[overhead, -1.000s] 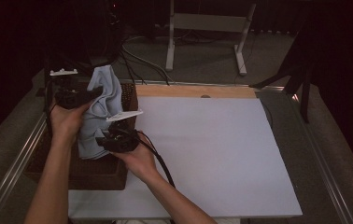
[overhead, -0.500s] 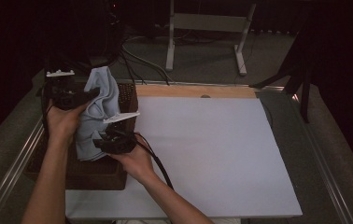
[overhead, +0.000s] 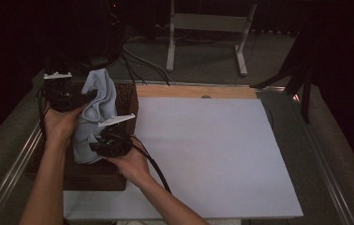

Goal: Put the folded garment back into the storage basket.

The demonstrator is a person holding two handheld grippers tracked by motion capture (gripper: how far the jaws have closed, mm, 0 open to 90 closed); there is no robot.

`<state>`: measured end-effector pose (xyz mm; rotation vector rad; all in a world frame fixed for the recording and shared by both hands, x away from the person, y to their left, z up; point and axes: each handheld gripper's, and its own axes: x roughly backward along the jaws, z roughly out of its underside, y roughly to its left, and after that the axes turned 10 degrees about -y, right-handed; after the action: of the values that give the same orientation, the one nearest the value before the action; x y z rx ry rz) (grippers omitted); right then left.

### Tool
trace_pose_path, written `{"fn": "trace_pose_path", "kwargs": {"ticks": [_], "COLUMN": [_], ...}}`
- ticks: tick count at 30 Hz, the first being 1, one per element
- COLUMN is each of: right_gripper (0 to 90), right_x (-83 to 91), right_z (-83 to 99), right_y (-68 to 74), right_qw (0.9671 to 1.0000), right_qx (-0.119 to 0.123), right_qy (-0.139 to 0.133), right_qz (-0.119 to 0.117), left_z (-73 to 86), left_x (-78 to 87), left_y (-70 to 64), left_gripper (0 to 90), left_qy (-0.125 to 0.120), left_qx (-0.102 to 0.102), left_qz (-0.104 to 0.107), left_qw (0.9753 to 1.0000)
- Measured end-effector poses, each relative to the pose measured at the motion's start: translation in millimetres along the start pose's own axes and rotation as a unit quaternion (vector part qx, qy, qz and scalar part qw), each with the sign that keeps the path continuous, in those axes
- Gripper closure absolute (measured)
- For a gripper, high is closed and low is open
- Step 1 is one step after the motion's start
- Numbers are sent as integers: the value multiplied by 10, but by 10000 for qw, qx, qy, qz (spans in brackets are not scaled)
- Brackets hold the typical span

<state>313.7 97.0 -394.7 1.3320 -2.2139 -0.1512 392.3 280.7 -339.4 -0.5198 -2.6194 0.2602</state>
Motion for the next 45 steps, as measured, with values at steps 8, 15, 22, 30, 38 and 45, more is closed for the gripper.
{"fn": "trace_pose_path", "kwargs": {"ticks": [8, 15, 22, 30, 38, 45], "right_gripper": [788, 788, 788, 787, 787, 787], "right_x": [-47, -76, -102, -126, -153, -173], "right_z": [8, 19, 36, 49, 61, 69], "right_y": [48, 73, 85, 102, 117, 125], "right_qw": [10000, 9999, 9998, 9998, 9997, 9996], "right_qx": [4, 34, 30, 37, 56, 64], "right_qy": [51, 113, 162, 187, 227, 266], "right_qz": [-39, -57, -70, -80, -86, -95], "left_z": [19, 19, 43, 63, 86, 108], "left_x": [35, 40, 34, 41, 47, 53], "left_y": [40, 50, 82, 121, 157, 185], "left_gripper": [824, 824, 824, 824, 824, 824], "left_qy": [10, 31, 79, 92, 105, 125], "left_qx": [-19, -23, -10, 24, 58, 61], "left_qz": [-64, -83, -139, -177, -209, -238], "left_qw": [10000, 10000, 9999, 9998, 9997, 9996]}}
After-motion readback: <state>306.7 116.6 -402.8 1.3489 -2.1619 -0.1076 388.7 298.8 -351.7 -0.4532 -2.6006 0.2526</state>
